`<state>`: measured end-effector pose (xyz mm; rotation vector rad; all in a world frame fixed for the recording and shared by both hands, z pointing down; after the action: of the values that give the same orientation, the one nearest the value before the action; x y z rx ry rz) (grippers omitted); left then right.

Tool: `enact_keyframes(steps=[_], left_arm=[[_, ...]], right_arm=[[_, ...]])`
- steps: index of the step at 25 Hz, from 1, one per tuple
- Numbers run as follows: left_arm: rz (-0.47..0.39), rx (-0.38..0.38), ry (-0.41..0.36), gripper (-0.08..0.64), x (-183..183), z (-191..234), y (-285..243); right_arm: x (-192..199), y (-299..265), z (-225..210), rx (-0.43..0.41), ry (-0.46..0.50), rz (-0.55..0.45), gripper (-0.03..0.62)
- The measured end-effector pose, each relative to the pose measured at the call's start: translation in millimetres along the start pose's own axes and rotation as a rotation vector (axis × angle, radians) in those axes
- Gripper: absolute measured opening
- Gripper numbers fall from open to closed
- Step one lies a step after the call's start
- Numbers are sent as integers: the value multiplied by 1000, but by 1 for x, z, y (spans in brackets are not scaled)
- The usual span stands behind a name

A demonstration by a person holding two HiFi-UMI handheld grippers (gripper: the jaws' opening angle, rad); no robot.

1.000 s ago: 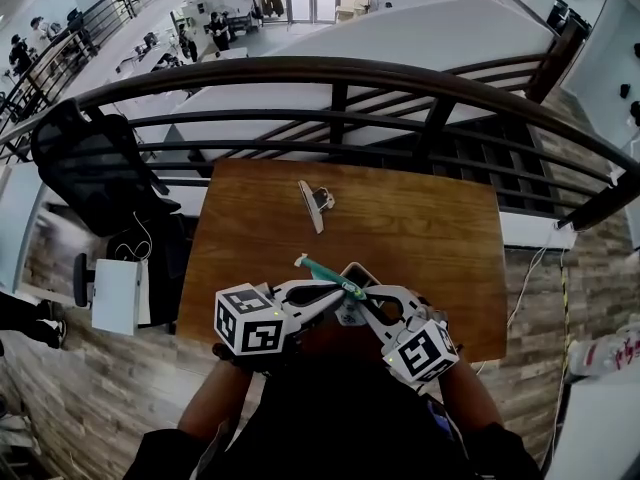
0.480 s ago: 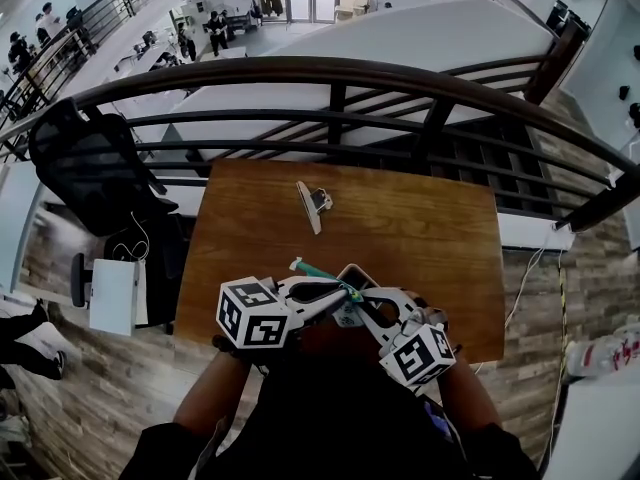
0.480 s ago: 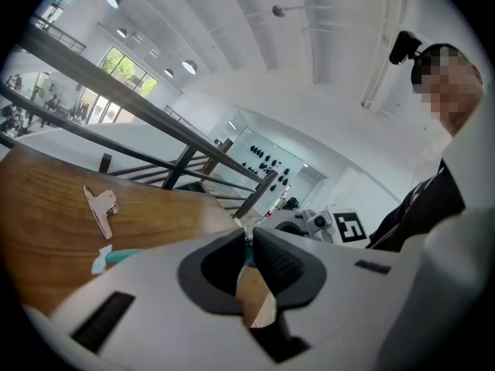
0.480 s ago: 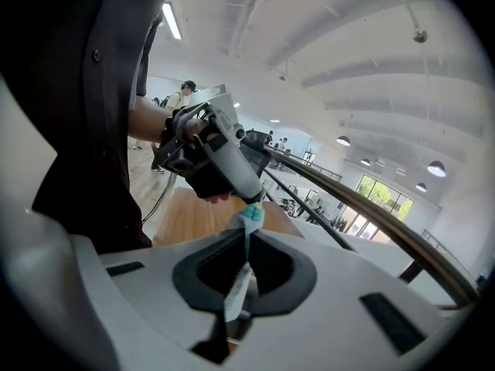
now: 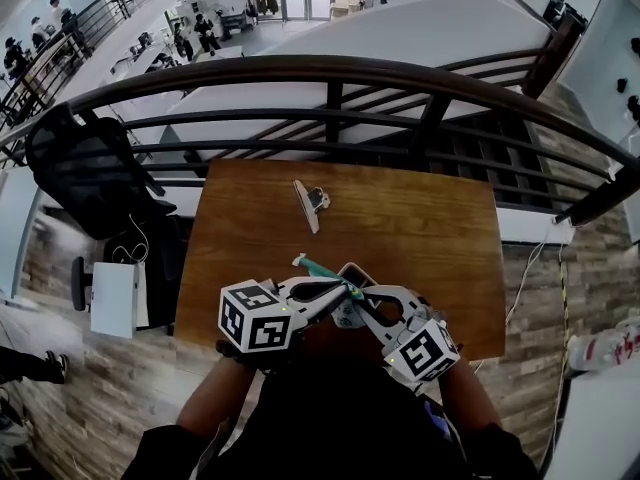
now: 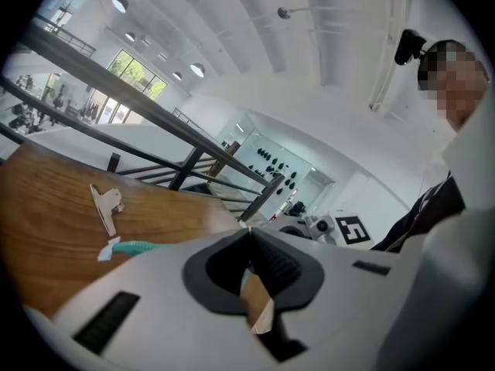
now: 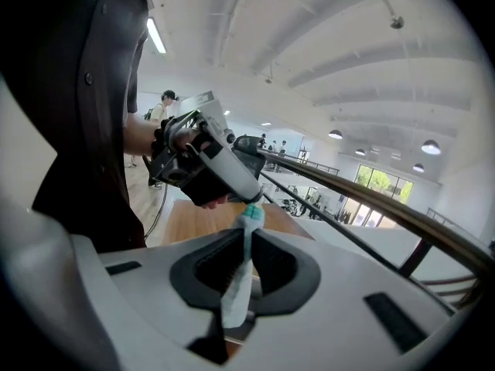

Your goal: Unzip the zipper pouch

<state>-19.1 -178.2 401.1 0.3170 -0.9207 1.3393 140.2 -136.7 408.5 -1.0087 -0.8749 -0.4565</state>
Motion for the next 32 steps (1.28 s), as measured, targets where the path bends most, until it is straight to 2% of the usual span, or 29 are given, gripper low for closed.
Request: enact_keyframes(steps=[3, 5, 10, 12, 15, 18, 26, 32], left_arm=[[-24, 11, 37, 14, 3, 1, 1], [-36, 19, 57, 14, 4, 1, 3], [-25, 22, 49, 14, 4, -5, 1], [-22, 24, 47, 14, 5, -7, -1], [-23, 20, 44, 14, 6, -8, 0], [-24, 0, 23, 14, 6, -9, 2], [-66, -14, 41, 15, 3, -14, 9], [-35, -83, -46, 15, 4, -18, 9]], right_arm=[[1, 3, 0, -28, -58, -36, 74], [-2, 4, 0, -29, -59, -45, 101], [-6, 8, -1, 11, -84, -74, 137], [-7, 11, -1, 11, -75, -74, 122], [-9, 12, 2, 10, -22, -55, 62], [-8, 13, 6, 26, -22, -77, 42], [-17, 19, 6, 49, -6, -120, 29], [-16, 18, 8, 40, 16, -94, 26]])
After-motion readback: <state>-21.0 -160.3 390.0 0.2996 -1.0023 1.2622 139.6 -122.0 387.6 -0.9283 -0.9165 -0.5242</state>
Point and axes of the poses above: the fingertips, and each gripper's own axes: y backward along the fingers, z to its left, x out of its underside, the point moved 9 cm from there along y, backward along the fingers, and after that the axes turned 4 degrees about z, right-handed, at the moved point
